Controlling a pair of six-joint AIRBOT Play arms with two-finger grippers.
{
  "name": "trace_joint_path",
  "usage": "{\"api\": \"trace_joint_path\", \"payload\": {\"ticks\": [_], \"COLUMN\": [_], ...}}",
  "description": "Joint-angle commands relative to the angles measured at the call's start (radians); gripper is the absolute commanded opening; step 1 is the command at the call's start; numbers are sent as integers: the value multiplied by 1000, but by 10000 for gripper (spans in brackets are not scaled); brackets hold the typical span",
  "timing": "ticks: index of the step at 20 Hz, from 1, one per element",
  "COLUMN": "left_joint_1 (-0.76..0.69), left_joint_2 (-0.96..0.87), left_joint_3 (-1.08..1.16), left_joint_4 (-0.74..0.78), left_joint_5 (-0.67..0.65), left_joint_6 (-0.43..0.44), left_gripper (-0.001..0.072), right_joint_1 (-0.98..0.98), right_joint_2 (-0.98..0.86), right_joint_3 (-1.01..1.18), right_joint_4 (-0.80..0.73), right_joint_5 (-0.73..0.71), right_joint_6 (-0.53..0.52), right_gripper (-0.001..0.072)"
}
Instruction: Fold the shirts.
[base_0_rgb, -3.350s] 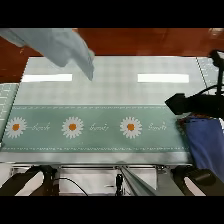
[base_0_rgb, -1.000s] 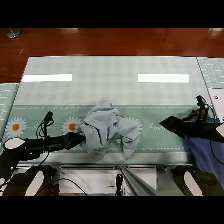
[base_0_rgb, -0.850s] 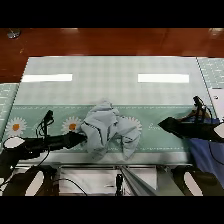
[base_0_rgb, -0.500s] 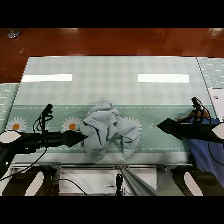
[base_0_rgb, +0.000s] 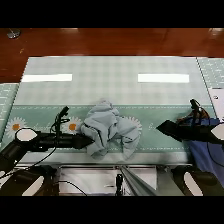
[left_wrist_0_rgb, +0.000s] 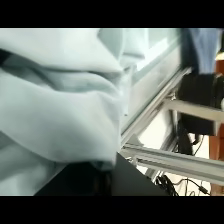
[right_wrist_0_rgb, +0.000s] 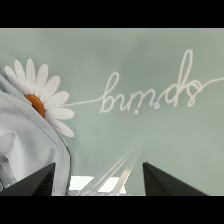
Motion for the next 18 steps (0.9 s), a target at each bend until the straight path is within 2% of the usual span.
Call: {"api": "trace_joint_path", "payload": {"ticks": [1,5,8,10,13,18], "left_joint_1": [-43,-42,-42,-42,-42,-42], "left_joint_2": [-57,-57,-57,-57,-57,-57], "left_joint_3": [1,3,3,3,3,3], "left_joint_4": [1,1,1,1,1,1], "left_joint_5": [46,69,78,77,77,77], "left_joint_6": [16,15,15,11,11,12], "left_gripper": [29,29,29,29,29,29], "right_joint_1": [1,41,214,311,404,511], "right_joint_2": [-1,-1,-42,-136,-295,-528], "right_joint_3": [-45,-95,-95,-91,-43,106], "right_joint_4": [47,161,167,191,253,266], "right_joint_5": [20,26,-38,-110,-191,-235], "right_joint_6": [-12,-68,-25,-2,-29,-39], "right_gripper": [625,625,625,625,625,625]}}
